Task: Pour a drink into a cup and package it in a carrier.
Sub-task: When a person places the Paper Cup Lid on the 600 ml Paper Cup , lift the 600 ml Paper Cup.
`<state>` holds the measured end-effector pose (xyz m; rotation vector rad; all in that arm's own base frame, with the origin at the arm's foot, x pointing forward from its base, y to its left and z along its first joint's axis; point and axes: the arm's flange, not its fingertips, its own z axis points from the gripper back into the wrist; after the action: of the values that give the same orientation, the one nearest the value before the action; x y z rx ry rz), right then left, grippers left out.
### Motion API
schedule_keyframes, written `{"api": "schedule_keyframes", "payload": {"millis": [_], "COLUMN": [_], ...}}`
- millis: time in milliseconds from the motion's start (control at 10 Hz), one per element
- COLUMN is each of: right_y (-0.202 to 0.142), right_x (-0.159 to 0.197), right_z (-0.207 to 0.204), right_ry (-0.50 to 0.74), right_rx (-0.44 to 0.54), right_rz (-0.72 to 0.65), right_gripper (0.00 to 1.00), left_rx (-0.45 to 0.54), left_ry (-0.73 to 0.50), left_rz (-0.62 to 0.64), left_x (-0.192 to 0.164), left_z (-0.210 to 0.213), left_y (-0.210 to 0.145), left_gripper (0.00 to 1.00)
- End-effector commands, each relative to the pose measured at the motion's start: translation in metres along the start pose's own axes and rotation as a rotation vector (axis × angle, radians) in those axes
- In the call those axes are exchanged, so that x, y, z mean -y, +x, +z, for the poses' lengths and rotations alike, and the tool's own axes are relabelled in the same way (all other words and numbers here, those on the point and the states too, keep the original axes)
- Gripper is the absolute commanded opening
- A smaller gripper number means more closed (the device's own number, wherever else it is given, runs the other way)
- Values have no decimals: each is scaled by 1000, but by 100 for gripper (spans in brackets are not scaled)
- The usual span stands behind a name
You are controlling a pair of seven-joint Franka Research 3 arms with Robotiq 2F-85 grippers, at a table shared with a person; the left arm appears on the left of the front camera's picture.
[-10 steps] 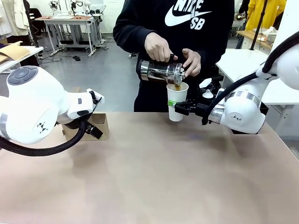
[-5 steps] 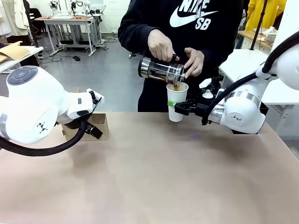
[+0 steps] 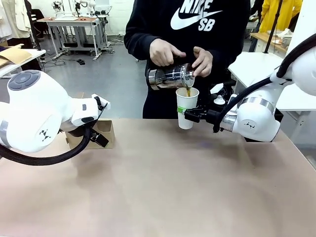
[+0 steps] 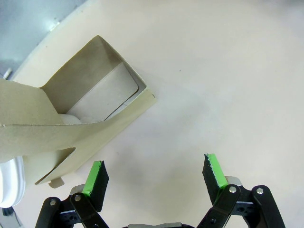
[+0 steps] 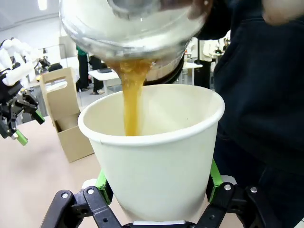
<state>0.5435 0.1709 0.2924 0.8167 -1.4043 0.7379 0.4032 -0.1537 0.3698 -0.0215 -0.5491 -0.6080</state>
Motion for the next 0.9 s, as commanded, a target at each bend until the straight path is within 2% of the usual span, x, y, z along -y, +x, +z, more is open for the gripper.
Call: {"api": "schedule_keyframes", "payload": {"millis": [0, 800], "right_y": [5, 5], "right_x": [-2, -2], "right_z": [-1, -1], "right_ry": [-1, -1], "right_rx": [9, 9], "right_rz": [0, 0], "right_gripper": [87, 87], "left_rx": [2, 2], "left_ry": [-1, -1], "left_rz": [4, 4], "left_x": [-1, -1], "left_z": [1, 1], "left_y": [0, 0], "left_gripper": [100, 100]}}
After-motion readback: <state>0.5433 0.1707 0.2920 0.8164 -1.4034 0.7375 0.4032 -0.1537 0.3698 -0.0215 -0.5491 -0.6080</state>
